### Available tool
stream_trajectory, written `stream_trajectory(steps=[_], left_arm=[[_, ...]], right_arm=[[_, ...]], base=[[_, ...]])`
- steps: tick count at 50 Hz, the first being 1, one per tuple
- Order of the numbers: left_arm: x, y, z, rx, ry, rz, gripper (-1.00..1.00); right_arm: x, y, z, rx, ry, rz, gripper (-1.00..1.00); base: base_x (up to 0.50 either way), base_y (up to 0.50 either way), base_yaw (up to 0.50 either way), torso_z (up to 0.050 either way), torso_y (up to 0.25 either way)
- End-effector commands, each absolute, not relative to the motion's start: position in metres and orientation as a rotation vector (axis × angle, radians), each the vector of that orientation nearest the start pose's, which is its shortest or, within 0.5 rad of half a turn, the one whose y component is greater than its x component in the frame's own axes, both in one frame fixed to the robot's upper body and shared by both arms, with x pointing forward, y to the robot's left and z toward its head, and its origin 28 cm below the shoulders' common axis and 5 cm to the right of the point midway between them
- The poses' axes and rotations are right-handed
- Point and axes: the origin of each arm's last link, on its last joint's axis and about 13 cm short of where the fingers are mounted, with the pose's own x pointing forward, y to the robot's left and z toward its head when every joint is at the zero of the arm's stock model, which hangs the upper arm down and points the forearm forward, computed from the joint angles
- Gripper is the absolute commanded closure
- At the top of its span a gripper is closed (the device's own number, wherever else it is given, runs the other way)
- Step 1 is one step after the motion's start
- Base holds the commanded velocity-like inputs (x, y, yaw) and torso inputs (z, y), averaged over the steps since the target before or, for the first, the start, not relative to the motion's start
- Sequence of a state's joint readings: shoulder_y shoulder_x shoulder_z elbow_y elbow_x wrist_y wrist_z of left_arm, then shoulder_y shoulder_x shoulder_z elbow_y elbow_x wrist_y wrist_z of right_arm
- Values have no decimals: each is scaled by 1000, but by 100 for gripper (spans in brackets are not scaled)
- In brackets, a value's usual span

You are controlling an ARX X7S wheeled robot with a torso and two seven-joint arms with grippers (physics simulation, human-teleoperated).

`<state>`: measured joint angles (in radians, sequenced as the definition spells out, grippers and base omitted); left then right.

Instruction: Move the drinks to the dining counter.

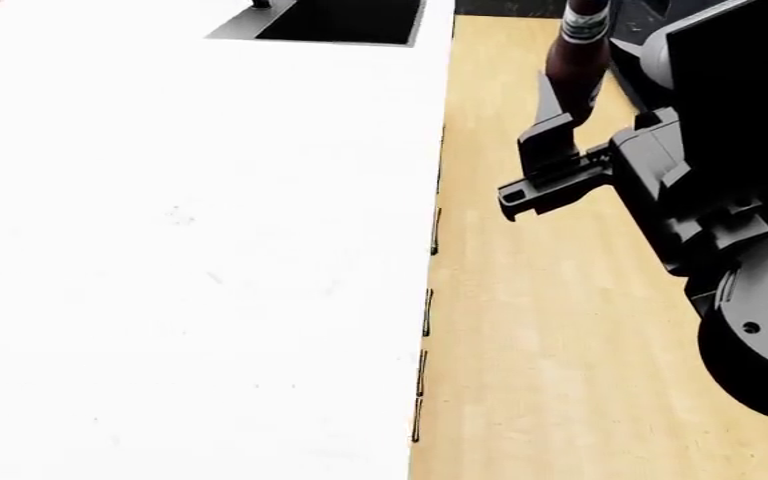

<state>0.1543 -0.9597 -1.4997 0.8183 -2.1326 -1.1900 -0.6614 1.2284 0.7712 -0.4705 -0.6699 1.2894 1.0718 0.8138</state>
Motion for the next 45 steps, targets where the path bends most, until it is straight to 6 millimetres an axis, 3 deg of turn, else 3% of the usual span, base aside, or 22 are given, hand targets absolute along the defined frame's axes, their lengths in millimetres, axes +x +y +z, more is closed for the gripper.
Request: stream_trajectory(steps=[1, 38, 41, 43, 44, 45], left_arm=[[64, 340, 277, -20, -126, 36, 100], [66, 339, 276, -18, -123, 30, 100], [67, 339, 275, -18, -122, 29, 100], [68, 339, 274, -22, -120, 28, 100], [69, 338, 274, -25, -120, 24, 100], [71, 338, 274, -24, -120, 25, 100]], right_arm=[[222, -120, 307, -387, -273, 113, 100], [221, -119, 307, -384, -269, 128, 100], [222, -120, 308, -330, -272, 127, 100], [223, -121, 311, -204, -228, 128, 100], [223, -121, 309, -309, -249, 99, 100], [223, -120, 308, -306, -262, 86, 100]], base=[[-495, -71, 0, 0, 0], [-495, -71, 0, 0, 1], [-495, -71, 0, 3, 0], [0, 0, 0, 0, 0], [0, 0, 0, 0, 0], [0, 0, 0, 0, 0]])
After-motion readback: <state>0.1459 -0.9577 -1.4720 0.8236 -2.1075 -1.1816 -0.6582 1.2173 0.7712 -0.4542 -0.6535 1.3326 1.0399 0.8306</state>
